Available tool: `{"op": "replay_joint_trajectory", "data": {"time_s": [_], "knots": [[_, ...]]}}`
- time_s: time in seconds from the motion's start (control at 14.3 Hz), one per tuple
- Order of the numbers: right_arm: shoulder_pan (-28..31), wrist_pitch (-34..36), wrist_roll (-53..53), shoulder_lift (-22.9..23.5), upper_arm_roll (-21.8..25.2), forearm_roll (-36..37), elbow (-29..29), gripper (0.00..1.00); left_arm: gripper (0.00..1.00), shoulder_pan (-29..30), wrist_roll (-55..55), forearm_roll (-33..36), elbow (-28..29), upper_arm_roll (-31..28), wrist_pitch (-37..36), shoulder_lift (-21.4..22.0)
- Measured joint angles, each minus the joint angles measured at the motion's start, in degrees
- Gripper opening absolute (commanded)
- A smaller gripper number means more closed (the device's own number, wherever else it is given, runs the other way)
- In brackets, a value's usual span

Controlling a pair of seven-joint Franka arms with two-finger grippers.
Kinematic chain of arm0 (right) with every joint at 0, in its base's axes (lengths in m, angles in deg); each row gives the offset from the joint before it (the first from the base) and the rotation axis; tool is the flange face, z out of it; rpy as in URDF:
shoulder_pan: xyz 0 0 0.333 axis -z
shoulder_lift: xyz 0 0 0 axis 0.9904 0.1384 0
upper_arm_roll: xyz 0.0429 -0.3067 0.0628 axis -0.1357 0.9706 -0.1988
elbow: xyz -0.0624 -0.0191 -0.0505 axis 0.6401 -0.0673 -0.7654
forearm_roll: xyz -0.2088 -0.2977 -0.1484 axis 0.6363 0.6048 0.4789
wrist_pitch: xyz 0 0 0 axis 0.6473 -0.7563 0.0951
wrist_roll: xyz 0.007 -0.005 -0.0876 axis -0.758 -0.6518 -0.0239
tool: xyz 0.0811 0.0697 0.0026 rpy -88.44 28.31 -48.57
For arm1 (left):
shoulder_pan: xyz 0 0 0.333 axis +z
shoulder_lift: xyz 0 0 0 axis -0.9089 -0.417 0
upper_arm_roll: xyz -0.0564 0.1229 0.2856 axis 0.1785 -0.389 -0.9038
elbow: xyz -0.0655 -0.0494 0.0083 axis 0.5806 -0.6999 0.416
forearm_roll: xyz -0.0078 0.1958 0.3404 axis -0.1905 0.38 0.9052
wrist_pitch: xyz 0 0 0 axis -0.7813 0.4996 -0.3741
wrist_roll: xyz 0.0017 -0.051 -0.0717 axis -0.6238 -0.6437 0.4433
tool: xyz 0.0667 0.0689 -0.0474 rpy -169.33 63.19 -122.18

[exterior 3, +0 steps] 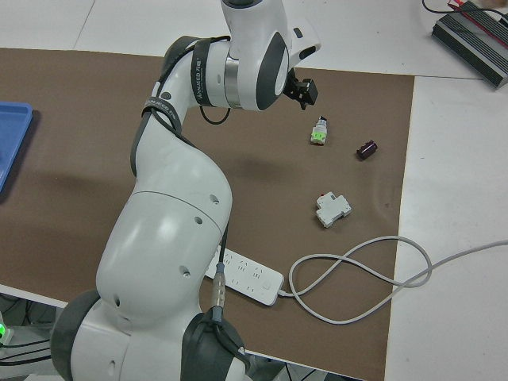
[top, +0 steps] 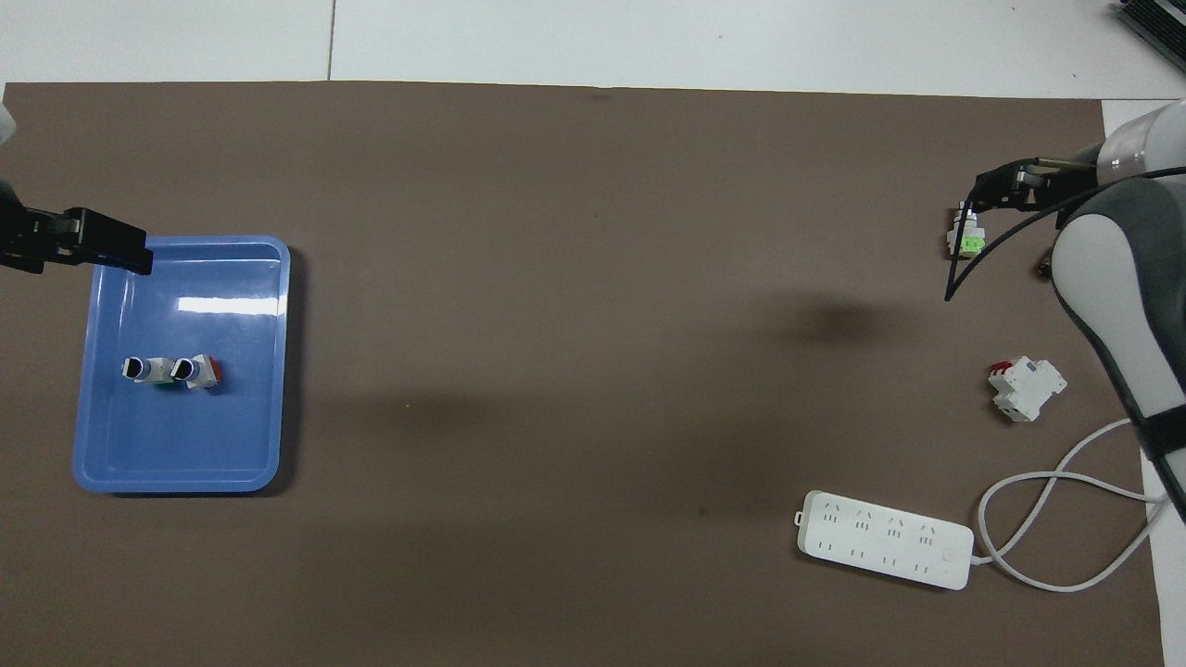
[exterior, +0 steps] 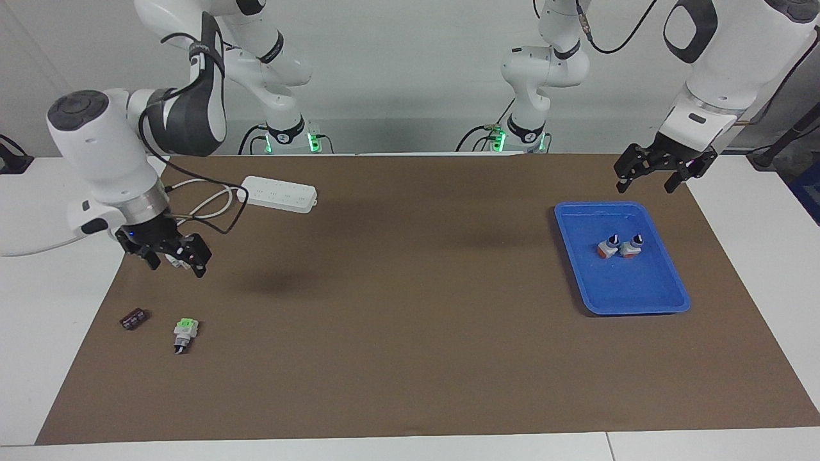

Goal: Turn and place switch with both arms
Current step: 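Grasp the small green-and-white switch with the right gripper, then lift the switch and carry it toward the table center with the right gripper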

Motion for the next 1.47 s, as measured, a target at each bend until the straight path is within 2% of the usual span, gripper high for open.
{"op": "replay_joint_trajectory", "data": {"time_s": [0.28, 0.63, 0.84, 1.05, 1.26, 1.4, 1.47], "knots": [[1.4, -6.62, 0.3, 6.56, 0.08, 0.08, 0.05, 1.0, 1.0, 0.0, 0.0, 0.0, 0.0, 0.0, 0.0, 0.0], [5.15, -11.83, 4.94, 12.2, 0.15, 0.1, 0.59, 1.0, 1.0, 0.0, 0.0, 0.0, 0.0, 0.0, 0.0, 0.0], [5.15, -13.93, 5.12, 14.04, 0.06, 0.1, 0.93, 1.0, 1.0, 0.0, 0.0, 0.0, 0.0, 0.0, 0.0, 0.0], [4.92, -16.77, 5.12, 14.51, -0.02, 0.11, 2.69, 0.95, 1.0, 0.0, 0.0, 0.0, 0.0, 0.0, 0.0, 0.0], [4.9, -18.12, 5.14, 14.59, -0.02, 0.11, 3.99, 0.61, 1.0, 0.0, 0.0, 0.0, 0.0, 0.0, 0.0, 0.0], [4.89, -18.37, 5.15, 14.59, -0.02, 0.11, 4.35, 0.18, 1.0, 0.0, 0.0, 0.0, 0.0, 0.0, 0.0, 0.0], [4.87, -18.41, 5.15, 14.59, -0.02, 0.11, 4.38, 0.04, 1.0, 0.0, 0.0, 0.0, 0.0, 0.0, 0.0, 0.0]]}}
